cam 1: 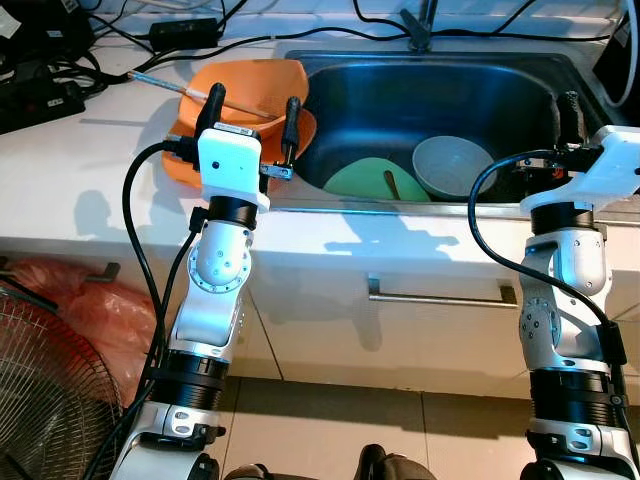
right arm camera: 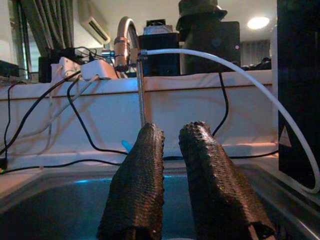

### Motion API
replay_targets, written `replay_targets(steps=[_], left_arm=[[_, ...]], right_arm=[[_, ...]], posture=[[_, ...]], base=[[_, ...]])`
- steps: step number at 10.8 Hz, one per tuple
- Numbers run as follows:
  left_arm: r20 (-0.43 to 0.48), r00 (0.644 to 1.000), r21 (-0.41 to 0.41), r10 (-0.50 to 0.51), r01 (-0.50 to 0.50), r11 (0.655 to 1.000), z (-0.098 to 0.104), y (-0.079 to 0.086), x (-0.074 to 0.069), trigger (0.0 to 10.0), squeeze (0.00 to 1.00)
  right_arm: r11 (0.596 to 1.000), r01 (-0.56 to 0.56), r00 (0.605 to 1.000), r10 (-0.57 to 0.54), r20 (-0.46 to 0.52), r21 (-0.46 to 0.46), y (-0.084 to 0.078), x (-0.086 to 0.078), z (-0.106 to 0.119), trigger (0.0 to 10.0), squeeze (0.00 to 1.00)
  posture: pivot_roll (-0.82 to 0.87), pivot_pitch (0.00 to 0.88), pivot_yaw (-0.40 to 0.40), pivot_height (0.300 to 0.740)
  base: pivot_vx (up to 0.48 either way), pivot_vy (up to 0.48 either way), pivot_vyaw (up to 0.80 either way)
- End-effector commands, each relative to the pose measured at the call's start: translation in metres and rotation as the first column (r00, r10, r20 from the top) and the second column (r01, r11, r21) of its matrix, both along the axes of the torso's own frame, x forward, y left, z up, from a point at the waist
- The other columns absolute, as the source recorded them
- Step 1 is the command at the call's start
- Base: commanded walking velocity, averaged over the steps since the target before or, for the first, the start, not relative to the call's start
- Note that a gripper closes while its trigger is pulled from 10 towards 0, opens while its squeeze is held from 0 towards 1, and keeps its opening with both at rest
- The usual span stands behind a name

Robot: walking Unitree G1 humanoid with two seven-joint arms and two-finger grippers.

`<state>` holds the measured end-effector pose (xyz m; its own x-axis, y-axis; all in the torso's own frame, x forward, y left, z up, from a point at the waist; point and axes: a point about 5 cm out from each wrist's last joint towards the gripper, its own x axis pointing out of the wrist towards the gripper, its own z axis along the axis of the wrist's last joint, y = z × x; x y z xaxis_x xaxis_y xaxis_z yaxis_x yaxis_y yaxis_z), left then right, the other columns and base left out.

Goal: Kitchen organization

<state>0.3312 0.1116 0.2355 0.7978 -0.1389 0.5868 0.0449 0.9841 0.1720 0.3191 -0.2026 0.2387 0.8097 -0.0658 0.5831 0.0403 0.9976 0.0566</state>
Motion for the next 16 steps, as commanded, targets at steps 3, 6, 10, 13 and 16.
replay_targets(steps=[3, 6, 10, 13, 16], left_arm=[[0.039, 0.999, 0.000, 0.017, -0.017, 1.000, 0.0074, 0.0027, -0.0036, 10.0, 0.00], [0.042, 0.999, 0.000, 0.016, -0.016, 1.000, 0.0081, 0.0028, -0.0036, 10.0, 0.00], [0.045, 0.999, 0.000, 0.015, -0.015, 1.000, 0.0082, 0.0021, -0.0042, 10.0, 0.00], [0.054, 0.999, 0.002, 0.004, -0.004, 1.000, 0.0093, 0.0000, -0.0053, 10.0, 0.00], [0.058, 0.998, 0.000, -0.002, 0.002, 1.000, 0.0106, -0.0002, -0.0054, 10.0, 0.00]], right_arm=[[1.000, 0.008, 1.000, -0.008, 0.025, -0.010, 0.0006, 0.0000, 0.0059, 10.0, 0.00], [1.000, 0.009, 1.000, -0.008, 0.023, -0.008, 0.0007, 0.0008, 0.0057, 10.0, 0.00], [1.000, 0.009, 1.000, -0.009, 0.020, -0.008, 0.0002, 0.0009, 0.0047, 10.0, 0.00], [1.000, 0.008, 1.000, -0.008, 0.017, -0.006, 0.0002, 0.0014, 0.0042, 10.0, 0.00], [1.000, 0.008, 1.000, -0.008, 0.017, -0.005, 0.0004, 0.0019, 0.0038, 10.0, 0.00]], posture=[[0.00, 0.179, 0.009, 0.740], [0.00, 0.178, 0.009, 0.740], [0.00, 0.179, 0.007, 0.740], [0.00, 0.177, 0.005, 0.740], [0.00, 0.175, 0.006, 0.740]], base=[[0.437, 0.000, 0.00], [0.480, 0.000, 0.00], [0.480, 0.000, 0.00], [0.244, 0.000, 0.00], [0.000, 0.000, 0.00]])
